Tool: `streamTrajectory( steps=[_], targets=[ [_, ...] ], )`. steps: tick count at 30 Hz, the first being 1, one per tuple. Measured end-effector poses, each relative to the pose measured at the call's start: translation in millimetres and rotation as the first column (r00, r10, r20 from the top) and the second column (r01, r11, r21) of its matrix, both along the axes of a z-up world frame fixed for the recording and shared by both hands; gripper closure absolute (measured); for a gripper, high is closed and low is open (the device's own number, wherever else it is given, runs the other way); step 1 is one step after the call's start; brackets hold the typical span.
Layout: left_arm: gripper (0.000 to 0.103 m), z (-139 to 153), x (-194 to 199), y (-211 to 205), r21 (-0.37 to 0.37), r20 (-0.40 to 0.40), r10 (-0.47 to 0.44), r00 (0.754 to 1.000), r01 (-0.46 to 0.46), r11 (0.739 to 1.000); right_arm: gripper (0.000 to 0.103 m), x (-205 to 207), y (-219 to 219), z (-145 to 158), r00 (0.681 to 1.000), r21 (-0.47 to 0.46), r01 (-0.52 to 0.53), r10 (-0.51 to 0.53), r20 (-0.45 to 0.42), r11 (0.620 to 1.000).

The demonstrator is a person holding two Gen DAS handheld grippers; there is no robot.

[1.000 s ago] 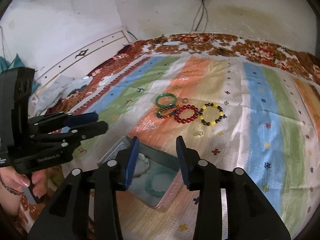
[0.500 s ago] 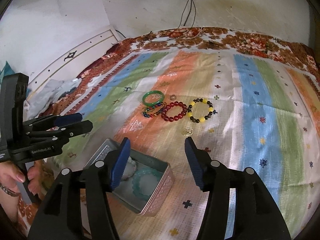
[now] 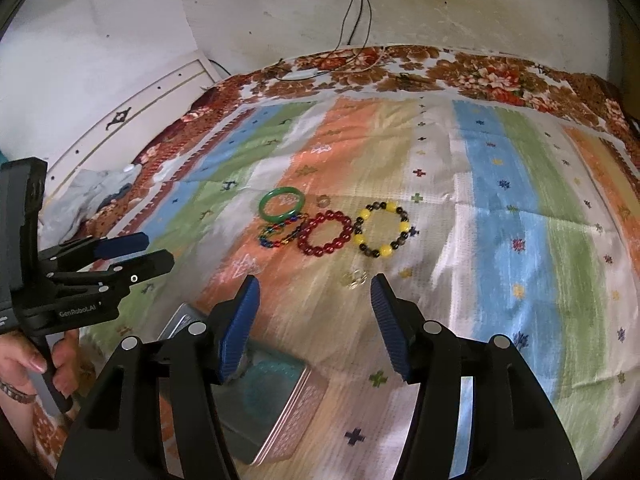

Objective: Organize jewelry
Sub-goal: 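Move both open tools back toward the remaining bracelets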

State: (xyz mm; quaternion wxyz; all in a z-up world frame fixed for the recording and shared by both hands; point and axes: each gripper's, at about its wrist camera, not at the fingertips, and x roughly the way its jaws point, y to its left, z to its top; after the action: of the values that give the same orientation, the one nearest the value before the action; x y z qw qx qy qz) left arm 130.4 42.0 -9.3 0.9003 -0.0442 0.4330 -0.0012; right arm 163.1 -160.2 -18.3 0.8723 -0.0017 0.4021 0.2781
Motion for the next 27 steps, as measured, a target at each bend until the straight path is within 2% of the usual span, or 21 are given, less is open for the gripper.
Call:
streamTrajectory(
  steps=[14,27],
  targets=[
    [0.039,-9.9,42.9,10.7,0.016,-0.04,0.015,0.999,-0.014,1.0,0.045,42.5,5.1,-9.3,0.999,-0.026,0.041,-0.042,-0.027,0.999],
    [0.039,-25.8,76.5,18.3,-0.023,-0.103,0.017,0.995,-0.019,1.0,0.045,72.0,9.8,-23.0,0.995,-0.065,0.078,-0.082,-0.061,0.995]
  ],
)
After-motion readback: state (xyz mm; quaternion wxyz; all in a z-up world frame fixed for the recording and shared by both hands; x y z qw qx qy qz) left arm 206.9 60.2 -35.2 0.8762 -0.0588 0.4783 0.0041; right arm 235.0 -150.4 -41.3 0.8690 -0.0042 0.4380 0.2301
